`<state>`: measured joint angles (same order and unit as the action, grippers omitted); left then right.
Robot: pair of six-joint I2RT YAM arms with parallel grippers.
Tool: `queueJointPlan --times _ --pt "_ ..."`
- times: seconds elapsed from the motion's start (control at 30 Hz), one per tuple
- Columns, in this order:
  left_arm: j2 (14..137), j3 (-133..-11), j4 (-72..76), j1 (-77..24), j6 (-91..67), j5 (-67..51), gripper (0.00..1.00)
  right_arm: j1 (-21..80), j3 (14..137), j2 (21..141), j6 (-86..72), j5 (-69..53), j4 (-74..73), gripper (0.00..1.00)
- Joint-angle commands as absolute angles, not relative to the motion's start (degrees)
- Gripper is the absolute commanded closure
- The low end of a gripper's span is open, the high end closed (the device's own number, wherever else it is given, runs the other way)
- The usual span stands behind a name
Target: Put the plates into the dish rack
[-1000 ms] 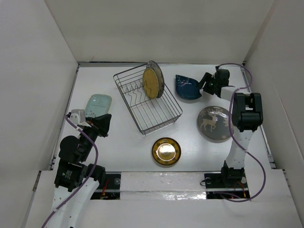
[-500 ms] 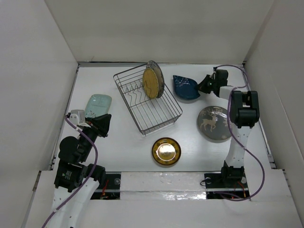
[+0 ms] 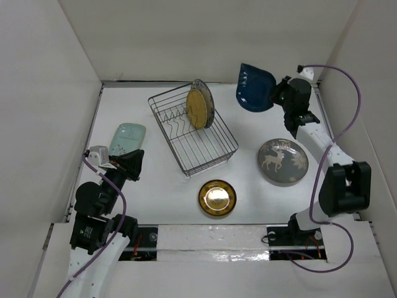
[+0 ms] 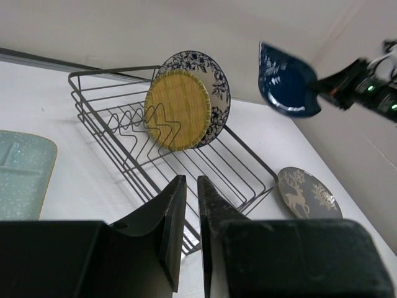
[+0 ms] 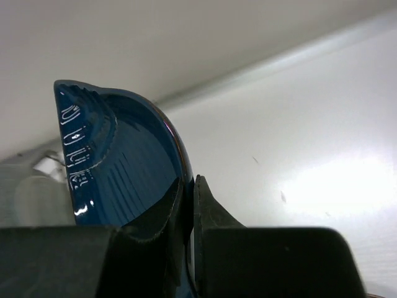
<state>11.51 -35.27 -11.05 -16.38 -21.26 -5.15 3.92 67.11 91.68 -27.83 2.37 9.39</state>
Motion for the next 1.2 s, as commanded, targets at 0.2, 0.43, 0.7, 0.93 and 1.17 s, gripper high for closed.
queueJointPlan --times 0.2,0.43,0.7,0.93,1.17 --pt "9.0 -35.8 -9.1 -16.2 -21.2 -5.2 0.88 31.9 85.6 85.7 -4.9 31.9 7.7 1.00" --pt "7.5 -35.9 -9.1 -16.2 -21.3 -4.9 0.88 45.2 100.4 99.2 8.6 46.8 5.5 1.00" --pt "6.9 -35.8 -9.1 -16.2 -21.3 -5.1 0.87 49.6 118.4 115.6 20.5 57.8 4.7 1.00" --pt "6.5 -35.8 -9.1 -16.7 -21.3 -4.9 0.87 50.6 118.7 122.3 27.9 62.0 11.4 1.00" --pt "6.6 -35.9 -9.2 -16.7 -21.4 -4.7 0.87 50.6 120.2 126.7 31.0 63.2 14.7 1.00"
